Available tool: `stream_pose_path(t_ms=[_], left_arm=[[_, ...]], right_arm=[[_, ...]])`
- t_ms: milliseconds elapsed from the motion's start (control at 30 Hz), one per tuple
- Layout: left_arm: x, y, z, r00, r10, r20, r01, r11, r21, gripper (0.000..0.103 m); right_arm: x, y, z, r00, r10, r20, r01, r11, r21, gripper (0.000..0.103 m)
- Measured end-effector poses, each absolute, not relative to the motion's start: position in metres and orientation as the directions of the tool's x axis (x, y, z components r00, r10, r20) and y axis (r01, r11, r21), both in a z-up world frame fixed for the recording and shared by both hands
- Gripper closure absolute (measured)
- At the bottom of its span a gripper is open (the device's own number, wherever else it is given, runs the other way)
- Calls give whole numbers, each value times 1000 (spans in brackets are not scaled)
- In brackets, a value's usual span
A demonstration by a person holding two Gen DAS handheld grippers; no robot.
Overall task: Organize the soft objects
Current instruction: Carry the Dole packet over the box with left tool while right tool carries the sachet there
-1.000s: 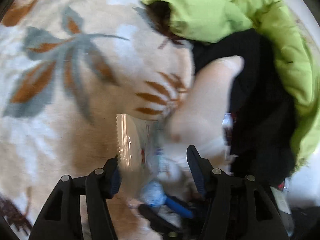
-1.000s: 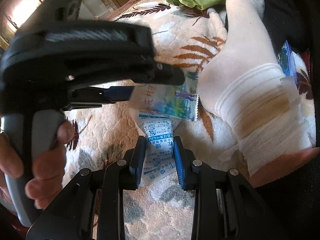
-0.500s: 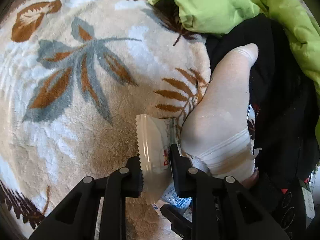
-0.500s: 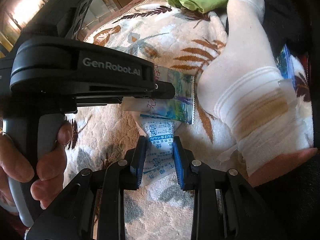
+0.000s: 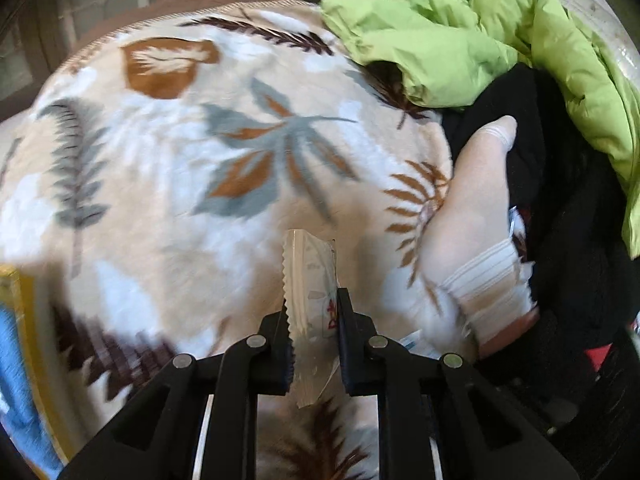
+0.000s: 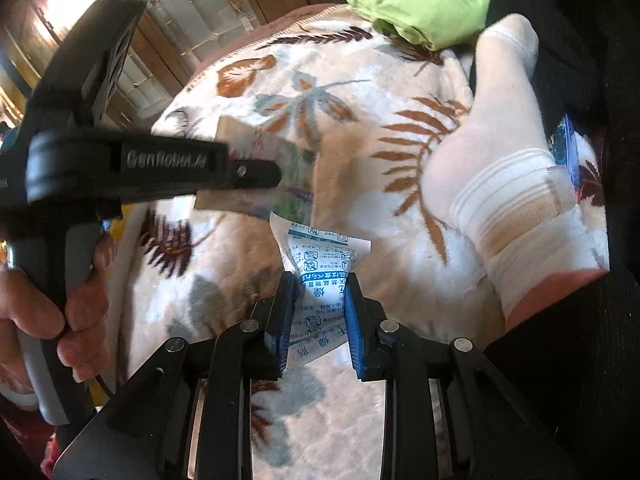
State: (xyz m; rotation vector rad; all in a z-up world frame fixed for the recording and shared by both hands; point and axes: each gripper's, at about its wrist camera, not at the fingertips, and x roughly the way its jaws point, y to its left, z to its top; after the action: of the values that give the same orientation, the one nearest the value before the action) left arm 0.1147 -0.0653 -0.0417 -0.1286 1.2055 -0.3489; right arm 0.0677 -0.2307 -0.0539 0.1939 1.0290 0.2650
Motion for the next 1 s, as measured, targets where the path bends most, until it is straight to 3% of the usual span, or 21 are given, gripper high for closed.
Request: stream_pose_path(t_ms=[200, 700, 1000], left_arm=[[87, -39, -31, 402, -209, -892, 151, 975, -160, 87], [16, 43, 23, 574, -85, -814, 14, 995, -94, 87], [-22, 101, 45, 655, 71, -753, -100, 995, 7, 87]], right_arm=[[56, -211, -41, 499, 327, -803, -166, 945, 281, 80], [38, -135, -1, 512, 392, -764, -316, 913, 257, 80], [29, -75, 17, 491, 459, -741, -428, 867, 253, 80]])
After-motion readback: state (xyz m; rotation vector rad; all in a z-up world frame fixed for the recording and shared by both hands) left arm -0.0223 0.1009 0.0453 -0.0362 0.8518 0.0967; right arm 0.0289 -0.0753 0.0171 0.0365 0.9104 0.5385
